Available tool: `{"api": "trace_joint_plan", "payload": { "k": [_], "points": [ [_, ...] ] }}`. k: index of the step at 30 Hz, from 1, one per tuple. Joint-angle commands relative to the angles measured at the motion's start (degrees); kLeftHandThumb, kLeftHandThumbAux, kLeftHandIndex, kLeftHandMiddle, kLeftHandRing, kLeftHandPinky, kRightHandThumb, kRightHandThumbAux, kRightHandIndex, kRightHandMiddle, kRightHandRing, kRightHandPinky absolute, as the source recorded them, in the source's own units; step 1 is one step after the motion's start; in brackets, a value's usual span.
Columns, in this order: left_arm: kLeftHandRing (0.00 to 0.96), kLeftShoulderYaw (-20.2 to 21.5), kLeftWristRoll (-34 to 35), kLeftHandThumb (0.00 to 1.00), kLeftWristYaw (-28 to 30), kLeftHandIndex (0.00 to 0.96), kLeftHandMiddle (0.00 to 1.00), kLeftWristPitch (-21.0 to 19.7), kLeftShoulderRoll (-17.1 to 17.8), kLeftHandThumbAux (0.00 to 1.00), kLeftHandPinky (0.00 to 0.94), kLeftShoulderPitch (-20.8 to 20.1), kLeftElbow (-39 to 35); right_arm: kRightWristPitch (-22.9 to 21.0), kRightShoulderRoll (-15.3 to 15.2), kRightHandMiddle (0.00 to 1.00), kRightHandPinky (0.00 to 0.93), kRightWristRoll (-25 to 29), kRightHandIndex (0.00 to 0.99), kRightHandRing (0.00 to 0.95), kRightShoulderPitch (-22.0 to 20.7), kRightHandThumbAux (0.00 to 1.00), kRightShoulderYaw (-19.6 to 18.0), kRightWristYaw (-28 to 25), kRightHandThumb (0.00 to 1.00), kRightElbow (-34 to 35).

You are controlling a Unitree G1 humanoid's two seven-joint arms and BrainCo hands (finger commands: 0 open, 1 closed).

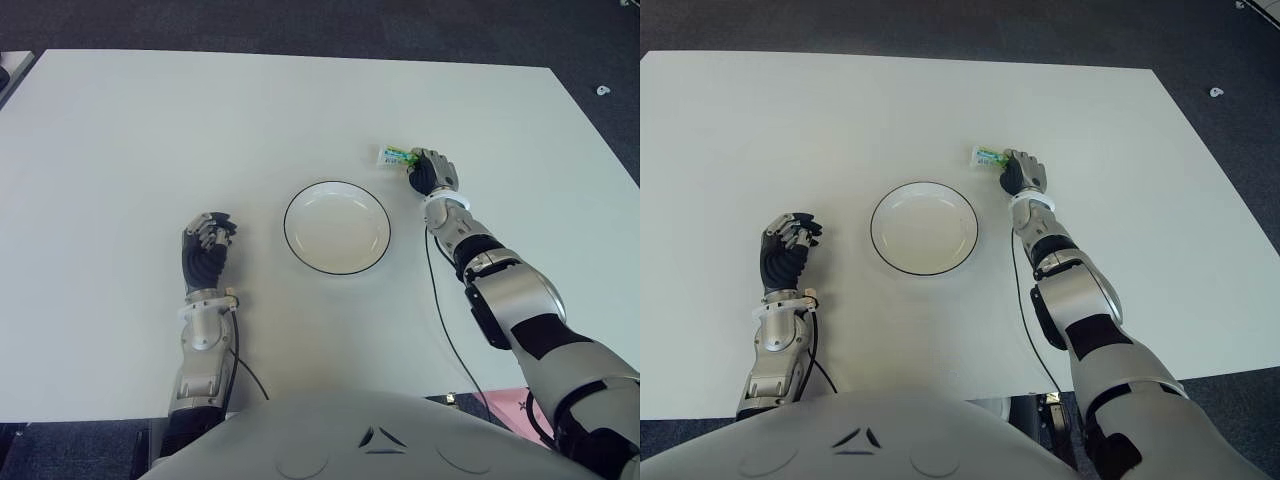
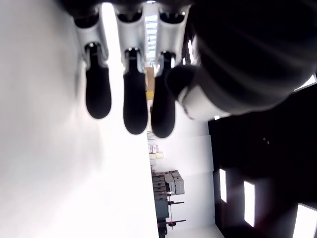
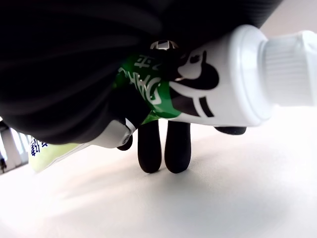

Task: Put the toothpaste on the table into the plate.

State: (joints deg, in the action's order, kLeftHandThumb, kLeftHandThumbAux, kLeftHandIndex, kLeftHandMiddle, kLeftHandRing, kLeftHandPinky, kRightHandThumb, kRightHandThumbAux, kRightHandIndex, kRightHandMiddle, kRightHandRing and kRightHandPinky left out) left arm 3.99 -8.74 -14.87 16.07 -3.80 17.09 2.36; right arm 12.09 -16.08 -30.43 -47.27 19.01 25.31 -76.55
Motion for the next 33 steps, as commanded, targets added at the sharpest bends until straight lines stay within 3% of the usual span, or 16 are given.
{"api": "trace_joint_plan", "payload": {
  "k": [1, 21, 29, 33],
  "points": [
    [0.519, 0.36, 0.73, 0.709, -0.79, 0.432, 0.517, -2.60, -1.24, 0.721, 0.532, 1.33, 2.09, 1.39, 1.45, 0.504, 0.811, 2.73, 0.376, 0.524, 1.94, 0.662, -2.71, 0.06, 0.948, -0.27],
    [0.521, 0.35, 1.42, 0.711, -0.29, 0.432, 0.520, -1.80, -0.69, 0.721, 0.542, 0.87, 2.76, 9.31, 3.28, 0.506, 0.817, 6.35, 0.376, 0.527, -0.01, 0.661, -8.63, 5.96, 0.949, 2.83],
    [0.524, 0.45, 1.43, 0.711, -0.22, 0.432, 0.520, -1.77, -0.50, 0.721, 0.541, 0.74, 2.98, 14.16, 4.77, 0.508, 0.810, 5.92, 0.379, 0.526, 0.65, 0.660, -8.49, 7.69, 0.950, 5.72],
    [0.524, 0.48, 1.44, 0.711, -0.25, 0.433, 0.521, -1.83, -0.52, 0.720, 0.538, 0.63, 3.11, 18.43, 6.01, 0.508, 0.812, 4.04, 0.379, 0.525, 2.66, 0.660, -6.56, 9.67, 0.950, 9.96]
  ]
}}
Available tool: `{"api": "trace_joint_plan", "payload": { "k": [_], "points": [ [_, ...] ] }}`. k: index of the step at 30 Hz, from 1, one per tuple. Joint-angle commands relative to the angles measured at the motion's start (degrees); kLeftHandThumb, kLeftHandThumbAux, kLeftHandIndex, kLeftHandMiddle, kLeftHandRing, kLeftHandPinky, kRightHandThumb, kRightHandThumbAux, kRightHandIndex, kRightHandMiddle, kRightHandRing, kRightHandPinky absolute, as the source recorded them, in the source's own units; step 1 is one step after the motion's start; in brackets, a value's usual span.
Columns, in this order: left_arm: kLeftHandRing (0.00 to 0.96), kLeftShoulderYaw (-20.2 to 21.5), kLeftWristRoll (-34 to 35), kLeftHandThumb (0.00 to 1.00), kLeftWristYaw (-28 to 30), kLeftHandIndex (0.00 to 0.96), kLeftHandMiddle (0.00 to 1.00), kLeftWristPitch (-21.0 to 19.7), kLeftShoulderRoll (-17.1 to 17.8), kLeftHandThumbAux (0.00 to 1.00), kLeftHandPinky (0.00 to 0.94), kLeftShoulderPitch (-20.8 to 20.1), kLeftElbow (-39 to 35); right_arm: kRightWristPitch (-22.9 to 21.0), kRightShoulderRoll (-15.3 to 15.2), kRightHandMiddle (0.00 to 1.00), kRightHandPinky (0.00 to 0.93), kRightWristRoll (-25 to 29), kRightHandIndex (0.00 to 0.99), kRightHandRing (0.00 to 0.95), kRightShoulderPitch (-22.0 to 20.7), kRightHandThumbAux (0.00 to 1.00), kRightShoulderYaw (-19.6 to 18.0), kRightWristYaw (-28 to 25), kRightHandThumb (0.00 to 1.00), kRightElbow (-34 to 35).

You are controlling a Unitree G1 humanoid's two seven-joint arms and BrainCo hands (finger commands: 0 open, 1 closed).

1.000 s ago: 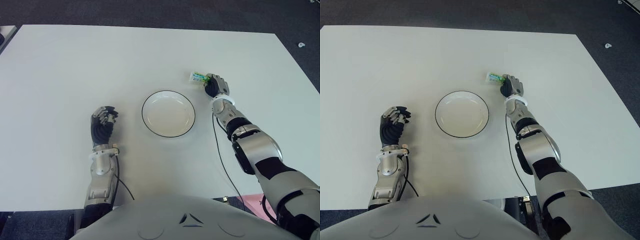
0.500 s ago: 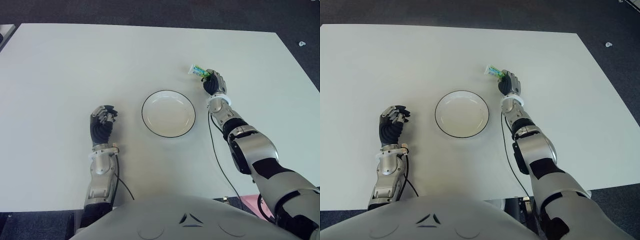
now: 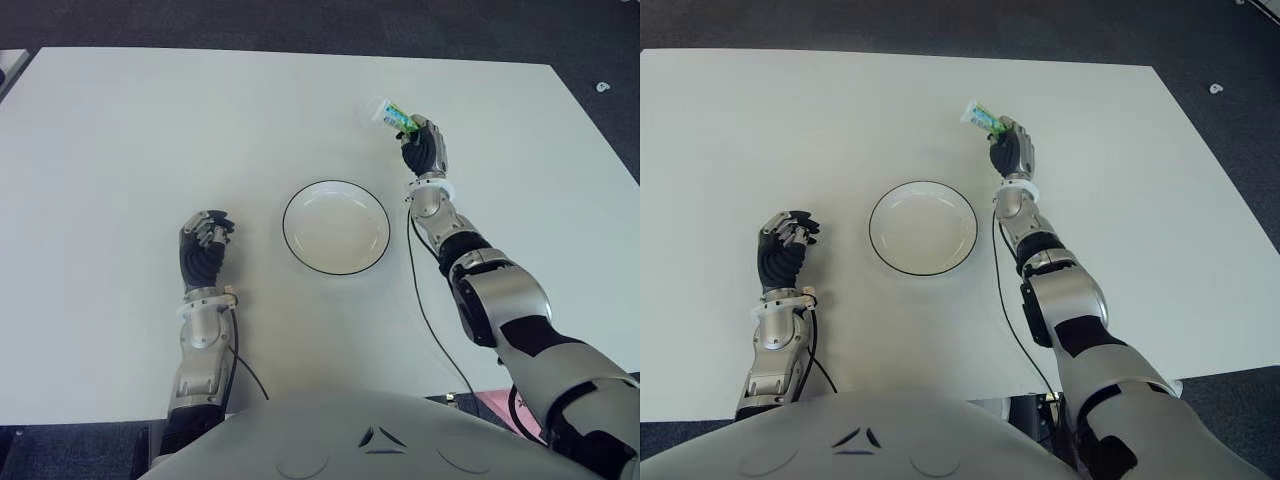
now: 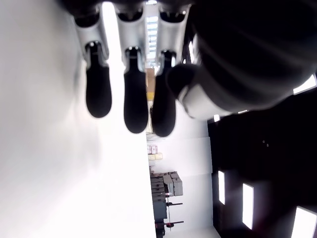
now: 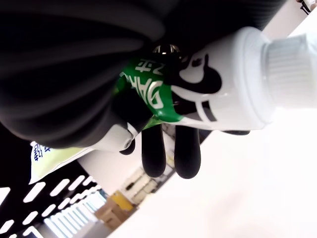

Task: Put the toothpaste on the table into the plate.

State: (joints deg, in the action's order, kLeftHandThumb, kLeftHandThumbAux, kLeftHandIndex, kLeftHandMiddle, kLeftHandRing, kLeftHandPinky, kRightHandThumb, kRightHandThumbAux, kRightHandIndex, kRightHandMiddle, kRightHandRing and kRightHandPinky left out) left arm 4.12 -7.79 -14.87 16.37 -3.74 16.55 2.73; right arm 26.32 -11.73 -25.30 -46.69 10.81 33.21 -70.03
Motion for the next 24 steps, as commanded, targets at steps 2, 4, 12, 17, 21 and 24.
{"api": "trace_joint_plan", "payload": {
  "k": [2, 4, 12, 17, 21, 24],
  "points": [
    [0.523, 0.38, 0.65, 0.711, -0.15, 0.433, 0.521, -2.13, -0.57, 0.719, 0.536, 1.05, 2.87, 6.05, 1.93, 0.508, 0.814, -1.56, 0.379, 0.525, 3.20, 0.660, 2.46, 1.54, 0.950, 5.62],
    [0.522, 0.32, 0.62, 0.711, -0.13, 0.433, 0.522, -2.07, -0.58, 0.719, 0.535, 0.99, 2.91, 8.64, 1.82, 0.508, 0.823, -1.66, 0.379, 0.526, 4.32, 0.660, 3.22, 0.38, 0.950, 7.75],
    [0.523, 0.16, 0.71, 0.711, 0.06, 0.433, 0.525, -1.24, -0.52, 0.720, 0.536, 0.87, 3.18, 16.97, 0.96, 0.511, 0.862, -2.17, 0.377, 0.534, 9.01, 0.660, 5.78, -5.11, 0.950, 17.06],
    [0.522, 0.15, 0.75, 0.711, 0.13, 0.433, 0.524, -0.93, -0.27, 0.720, 0.533, 0.50, 3.64, 19.73, -0.49, 0.535, 0.883, -4.46, 0.388, 0.790, 10.22, 0.676, 7.47, -6.94, 0.876, 19.50],
    [0.519, 0.17, 0.55, 0.711, -0.06, 0.432, 0.522, -0.90, -0.21, 0.721, 0.534, 0.43, 3.77, 21.14, -1.59, 0.542, 0.887, -5.75, 0.392, 0.863, 11.24, 0.679, 9.03, -10.30, 0.856, 21.57],
    [0.518, 0.06, 0.24, 0.711, -0.31, 0.432, 0.521, -0.98, -0.30, 0.721, 0.535, 0.27, 3.85, 23.18, -3.33, 0.545, 0.887, -6.53, 0.394, 0.877, 11.09, 0.680, 10.79, -14.45, 0.852, 22.70]
  ]
}}
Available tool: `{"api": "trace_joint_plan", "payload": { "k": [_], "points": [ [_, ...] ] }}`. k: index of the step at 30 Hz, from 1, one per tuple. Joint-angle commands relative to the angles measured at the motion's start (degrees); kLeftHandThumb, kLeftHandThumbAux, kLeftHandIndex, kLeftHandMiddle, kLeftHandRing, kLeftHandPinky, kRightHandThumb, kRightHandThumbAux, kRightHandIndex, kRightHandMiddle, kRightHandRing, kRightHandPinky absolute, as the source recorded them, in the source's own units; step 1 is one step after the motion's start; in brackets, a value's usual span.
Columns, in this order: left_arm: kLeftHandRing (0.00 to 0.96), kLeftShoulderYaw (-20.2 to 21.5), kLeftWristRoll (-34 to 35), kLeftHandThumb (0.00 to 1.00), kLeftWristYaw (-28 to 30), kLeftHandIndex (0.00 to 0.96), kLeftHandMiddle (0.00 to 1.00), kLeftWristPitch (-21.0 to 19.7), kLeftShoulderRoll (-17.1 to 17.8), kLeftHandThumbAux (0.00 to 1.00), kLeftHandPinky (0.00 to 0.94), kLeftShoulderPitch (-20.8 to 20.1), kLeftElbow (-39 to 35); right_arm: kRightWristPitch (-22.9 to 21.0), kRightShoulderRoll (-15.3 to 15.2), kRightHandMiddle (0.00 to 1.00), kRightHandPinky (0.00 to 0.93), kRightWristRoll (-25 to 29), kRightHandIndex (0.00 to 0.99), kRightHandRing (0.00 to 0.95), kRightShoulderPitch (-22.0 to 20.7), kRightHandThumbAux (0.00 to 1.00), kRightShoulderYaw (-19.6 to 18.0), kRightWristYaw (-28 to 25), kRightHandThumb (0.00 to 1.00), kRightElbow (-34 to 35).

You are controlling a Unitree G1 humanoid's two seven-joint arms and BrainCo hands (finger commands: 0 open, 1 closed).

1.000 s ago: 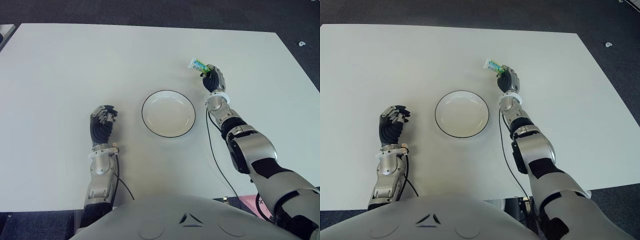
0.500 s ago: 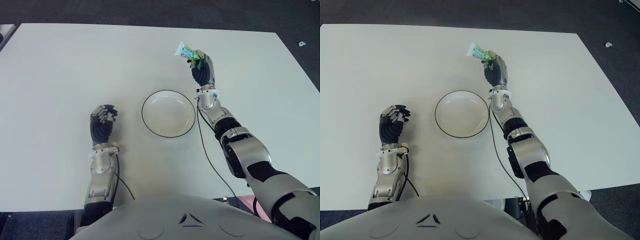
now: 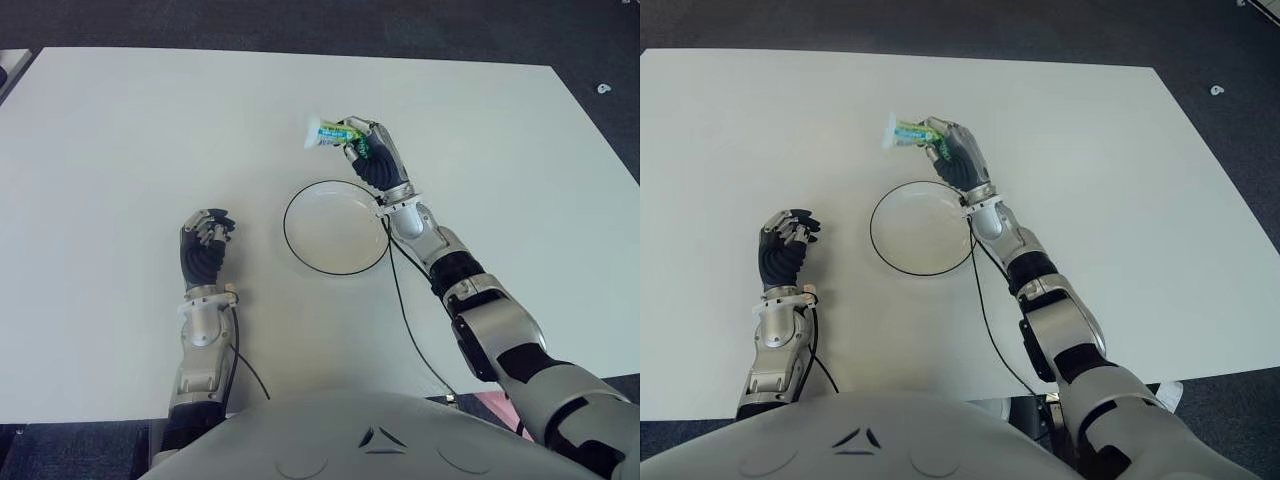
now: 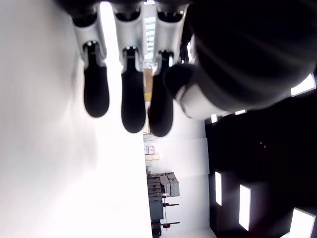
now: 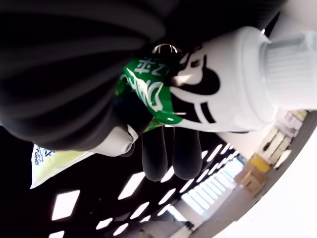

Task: Put the toothpaste on the table into the plate.

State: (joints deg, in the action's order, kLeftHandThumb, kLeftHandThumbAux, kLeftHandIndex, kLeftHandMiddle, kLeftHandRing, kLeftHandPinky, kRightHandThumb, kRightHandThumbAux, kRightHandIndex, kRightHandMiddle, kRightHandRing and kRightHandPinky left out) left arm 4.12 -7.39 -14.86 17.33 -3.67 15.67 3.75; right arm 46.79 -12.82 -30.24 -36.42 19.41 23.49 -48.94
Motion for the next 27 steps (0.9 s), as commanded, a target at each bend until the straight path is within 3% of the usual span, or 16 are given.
{"api": "trace_joint_plan", "payload": {
  "k": [1, 5, 13, 24, 27],
  "points": [
    [0.519, 0.06, -0.21, 0.711, -0.35, 0.432, 0.521, -1.94, -0.38, 0.721, 0.539, 1.13, 2.84, 3.24, -2.75, 0.546, 0.888, -1.85, 0.394, 0.880, 0.75, 0.680, 2.65, -5.89, 0.852, 1.92],
    [0.519, 0.03, -0.21, 0.711, -0.36, 0.433, 0.522, -1.94, -0.44, 0.720, 0.540, 0.98, 2.97, 5.18, -4.31, 0.548, 0.891, -3.06, 0.394, 0.884, 0.67, 0.680, 3.94, -8.61, 0.851, 2.66],
    [0.519, 0.04, -0.24, 0.711, -0.44, 0.433, 0.521, -2.55, -0.53, 0.719, 0.529, 0.92, 2.76, 8.85, -7.07, 0.550, 0.888, -9.39, 0.395, 0.886, 0.52, 0.679, 6.90, -8.13, 0.852, 3.83],
    [0.519, 0.11, -0.09, 0.711, -0.47, 0.433, 0.521, -2.87, -0.66, 0.718, 0.525, 1.03, 2.46, 7.22, -10.61, 0.552, 0.881, -15.87, 0.399, 0.884, 1.05, 0.678, 9.65, -9.27, 0.852, 7.81],
    [0.518, 0.06, 0.01, 0.711, -0.37, 0.433, 0.521, -2.50, -0.63, 0.718, 0.528, 0.84, 2.79, 7.39, -12.32, 0.570, 0.819, -15.78, 0.405, 0.827, 1.62, 0.675, 9.23, -10.12, 0.850, 8.98]
  ]
}}
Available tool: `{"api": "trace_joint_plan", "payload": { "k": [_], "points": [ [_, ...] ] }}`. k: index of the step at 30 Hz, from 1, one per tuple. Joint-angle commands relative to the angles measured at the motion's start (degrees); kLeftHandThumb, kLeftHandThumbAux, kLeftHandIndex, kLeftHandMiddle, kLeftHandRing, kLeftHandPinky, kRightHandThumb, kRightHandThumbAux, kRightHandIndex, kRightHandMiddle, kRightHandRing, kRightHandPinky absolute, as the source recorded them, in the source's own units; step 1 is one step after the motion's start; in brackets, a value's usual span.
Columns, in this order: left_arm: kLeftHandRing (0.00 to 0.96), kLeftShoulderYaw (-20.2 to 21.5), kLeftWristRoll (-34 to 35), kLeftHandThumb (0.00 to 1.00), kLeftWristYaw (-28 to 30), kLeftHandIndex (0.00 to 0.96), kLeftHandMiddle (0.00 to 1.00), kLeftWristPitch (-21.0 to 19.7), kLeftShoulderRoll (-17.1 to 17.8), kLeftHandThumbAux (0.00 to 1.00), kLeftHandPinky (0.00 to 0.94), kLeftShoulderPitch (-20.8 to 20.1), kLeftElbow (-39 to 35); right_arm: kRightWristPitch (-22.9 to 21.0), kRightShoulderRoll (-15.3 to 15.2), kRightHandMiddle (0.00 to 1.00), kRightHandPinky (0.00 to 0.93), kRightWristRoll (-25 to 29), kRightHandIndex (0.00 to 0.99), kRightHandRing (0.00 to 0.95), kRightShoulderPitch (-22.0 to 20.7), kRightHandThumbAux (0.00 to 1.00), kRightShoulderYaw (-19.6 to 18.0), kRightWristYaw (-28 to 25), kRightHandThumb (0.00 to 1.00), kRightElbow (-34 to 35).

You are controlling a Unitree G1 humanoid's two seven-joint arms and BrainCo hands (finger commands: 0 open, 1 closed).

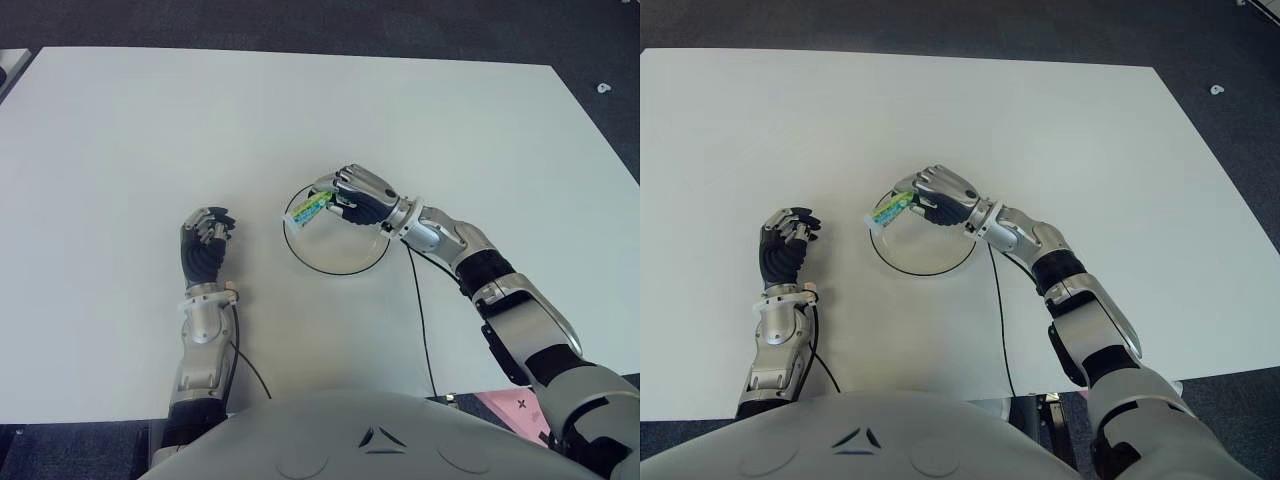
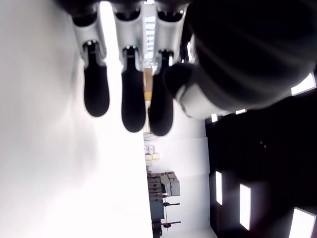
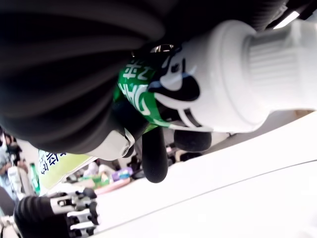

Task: Put the toothpaste on the table into the plate.

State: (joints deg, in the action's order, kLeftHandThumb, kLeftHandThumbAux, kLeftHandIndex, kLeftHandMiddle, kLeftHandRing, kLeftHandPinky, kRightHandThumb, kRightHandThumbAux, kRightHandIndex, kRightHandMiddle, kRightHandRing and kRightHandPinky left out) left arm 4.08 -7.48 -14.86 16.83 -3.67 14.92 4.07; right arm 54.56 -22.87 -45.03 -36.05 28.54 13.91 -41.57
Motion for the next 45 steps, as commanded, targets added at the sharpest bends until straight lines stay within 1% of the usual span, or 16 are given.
{"api": "trace_joint_plan", "payload": {
  "k": [1, 2, 3, 4, 5, 6, 7, 8, 9, 10, 13, 21, 24, 28, 40, 45],
  "points": [
    [0.518, 0.10, 0.16, 0.711, -0.30, 0.433, 0.521, -1.93, -0.62, 0.718, 0.529, 1.56, 2.53, -0.56, -2.85, 0.575, 0.798, 0.20, 0.406, 0.807, 1.56, 0.675, -0.13, -2.55, 0.849, 2.23],
    [0.518, 0.10, 0.21, 0.711, -0.26, 0.433, 0.521, -1.89, -0.60, 0.718, 0.530, 1.56, 2.56, -0.76, -3.21, 0.538, 0.754, 1.06, 0.409, 0.744, 1.78, 0.681, -0.24, -4.00, 0.820, 2.71],
    [0.517, 0.10, 0.27, 0.711, -0.19, 0.433, 0.521, -1.80, -0.58, 0.718, 0.532, 1.56, 2.60, -0.98, -3.94, 0.482, 0.688, 2.51, 0.414, 0.651, 1.91, 0.689, -0.28, -6.77, 0.778, 3.61],
    [0.517, 0.10, 0.31, 0.712, -0.15, 0.433, 0.521, -1.75, -0.56, 0.718, 0.533, 1.56, 2.62, -1.18, -4.43, 0.374, 0.586, 3.55, 0.335, 0.518, 2.02, 0.593, -0.32, -8.77, 0.699, 4.32],
    [0.517, 0.10, 0.35, 0.712, -0.10, 0.433, 0.521, -1.65, -0.53, 0.718, 0.533, 1.56, 2.67, -1.43, -5.29, 0.335, 0.549, 4.03, 0.307, 0.471, 1.82, 0.559, -0.02, -11.30, 0.669, 5.31],
    [0.516, 0.09, 0.38, 0.712, -0.06, 0.434, 0.521, -1.56, -0.51, 0.718, 0.532, 1.56, 2.73, -1.71, -6.08, 0.214, 0.388, 3.97, 0.196, 0.301, 1.63, 0.482, 0.23, -13.16, 0.598, 6.33],
    [0.516, 0.09, 0.40, 0.712, -0.04, 0.434, 0.520, -1.50, -0.49, 0.718, 0.533, 1.56, 2.76, -1.97, -6.55, 0.137, 0.258, 3.90, 0.125, 0.192, 1.59, 0.423, 0.32, -14.39, 0.545, 7.11],
    [0.516, 0.10, 0.42, 0.712, -0.01, 0.434, 0.520, -1.44, -0.46, 0.718, 0.534, 1.55, 2.82, -2.23, -7.14, 0.109, 0.211, 2.95, 0.100, 0.154, 1.46, 0.402, 0.43, -14.88, 0.526, 8.05],
    [0.517, 0.10, 0.43, 0.712, 0.01, 0.434, 0.521, -1.40, -0.45, 0.718, 0.536, 1.53, 2.87, -2.47, -7.44, 0.070, 0.135, 2.38, 0.064, 0.098, 1.50, 0.351, 0.38, -15.18, 0.488, 8.77],
    [0.517, 0.15, 0.47, 0.712, 0.04, 0.434, 0.521, -1.31, -0.40, 0.718, 0.537, 1.41, 3.06, -2.67, -7.69, 0.044, 0.086, 1.50, 0.041, 0.063, 1.45, 0.318, 0.34, -14.99, 0.464, 9.30],
    [0.516, 0.23, 0.53, 0.712, 0.08, 0.434, 0.521, -1.05, -0.32, 0.718, 0.533, 1.22, 3.41, -3.00, -8.03, 0.014, 0.028, 0.27, 0.013, 0.020, 1.52, 0.246, 0.16, -14.51, 0.432, 10.19],
    [0.517, 0.26, 0.51, 0.711, 0.11, 0.433, 0.521, -1.03, -0.32, 0.719, 0.536, 1.24, 3.39, -2.26, -9.00, 0.000, 0.001, 0.15, 0.000, 0.000, 2.38, 0.162, -0.74, -12.85, 0.415, 11.59],
    [0.519, 0.27, 0.52, 0.711, 0.08, 0.433, 0.522, -1.24, -0.34, 0.719, 0.546, 1.27, 3.26, -2.04, -9.68, 0.000, 0.000, 1.70, 0.000, 0.000, 3.10, 0.151, -1.40, -14.01, 0.424, 12.95],
    [0.521, 0.33, 0.48, 0.712, 0.04, 0.433, 0.523, -1.47, -0.31, 0.720, 0.549, 1.20, 3.23, -2.61, -9.90, 0.000, 0.000, 2.31, 0.000, 0.000, 3.54, 0.145, -1.91, -14.61, 0.434, 14.47],
    [0.510, 0.44, 0.07, 0.710, -0.17, 0.432, 0.513, -2.95, -0.11, 0.720, 0.512, 1.02, 2.92, -3.14, -11.39, 0.000, 0.000, 3.25, 0.000, 0.000, 4.87, 0.122, -4.02, -15.67, 0.386, 18.27],
    [0.507, 0.36, -0.05, 0.710, -0.18, 0.431, 0.510, -3.41, -0.11, 0.720, 0.521, 1.09, 2.68, -3.26, -12.18, 0.000, 0.000, 4.20, 0.000, 0.000, 5.79, 0.128, -5.16, -16.90, 0.383, 20.11]
  ]
}}
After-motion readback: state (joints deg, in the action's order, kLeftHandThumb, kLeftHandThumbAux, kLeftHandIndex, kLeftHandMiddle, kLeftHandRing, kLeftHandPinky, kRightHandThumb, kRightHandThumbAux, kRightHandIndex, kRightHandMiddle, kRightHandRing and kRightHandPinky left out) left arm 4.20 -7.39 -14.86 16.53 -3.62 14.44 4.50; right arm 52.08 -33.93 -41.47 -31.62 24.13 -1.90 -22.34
